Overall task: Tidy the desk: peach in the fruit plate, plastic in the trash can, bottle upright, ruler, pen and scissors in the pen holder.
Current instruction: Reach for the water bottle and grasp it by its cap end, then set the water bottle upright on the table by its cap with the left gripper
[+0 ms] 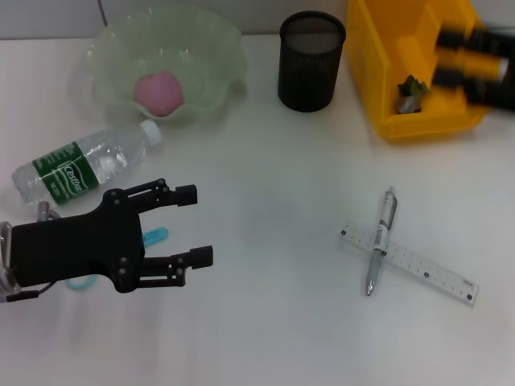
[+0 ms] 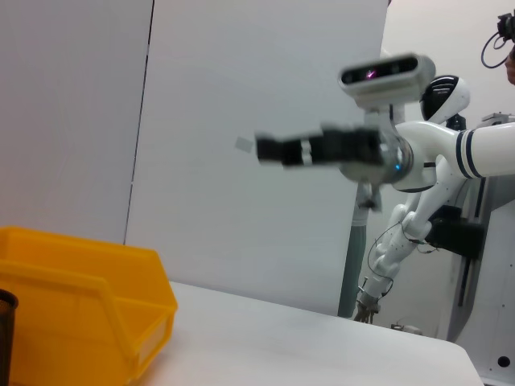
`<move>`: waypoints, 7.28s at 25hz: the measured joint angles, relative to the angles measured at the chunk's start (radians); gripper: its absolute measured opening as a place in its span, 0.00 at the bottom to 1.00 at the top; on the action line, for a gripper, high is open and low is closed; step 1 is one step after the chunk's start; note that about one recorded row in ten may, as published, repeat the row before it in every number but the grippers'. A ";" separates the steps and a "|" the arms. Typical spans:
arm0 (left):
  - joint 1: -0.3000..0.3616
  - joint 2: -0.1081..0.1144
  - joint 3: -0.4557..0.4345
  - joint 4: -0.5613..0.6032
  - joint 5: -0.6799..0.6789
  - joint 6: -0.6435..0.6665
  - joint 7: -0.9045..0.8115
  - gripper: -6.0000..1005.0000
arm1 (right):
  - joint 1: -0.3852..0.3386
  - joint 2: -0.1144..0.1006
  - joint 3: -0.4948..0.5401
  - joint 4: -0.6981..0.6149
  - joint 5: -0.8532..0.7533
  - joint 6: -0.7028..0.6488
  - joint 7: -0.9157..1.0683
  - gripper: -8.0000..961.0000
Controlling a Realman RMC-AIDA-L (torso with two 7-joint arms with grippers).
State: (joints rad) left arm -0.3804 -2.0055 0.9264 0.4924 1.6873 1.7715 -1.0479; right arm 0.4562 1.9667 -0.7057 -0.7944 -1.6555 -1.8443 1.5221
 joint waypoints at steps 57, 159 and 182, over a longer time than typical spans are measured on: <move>-0.014 0.023 0.000 0.017 0.000 0.015 -0.058 0.82 | -0.074 0.109 -0.008 0.114 -0.262 0.097 -0.359 0.87; -0.411 -0.064 0.138 0.304 0.943 -0.589 -0.864 0.53 | -0.081 0.109 0.002 0.109 -0.255 0.069 -0.350 0.87; -0.316 -0.018 -0.084 0.611 0.648 -0.180 -0.811 0.46 | -0.083 0.109 0.003 0.110 -0.253 0.065 -0.350 0.87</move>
State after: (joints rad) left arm -0.6969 -2.0239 0.8421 1.1033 2.3351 1.5919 -1.8592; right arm 0.3728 2.0754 -0.7026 -0.6846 -1.9080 -1.7789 1.1720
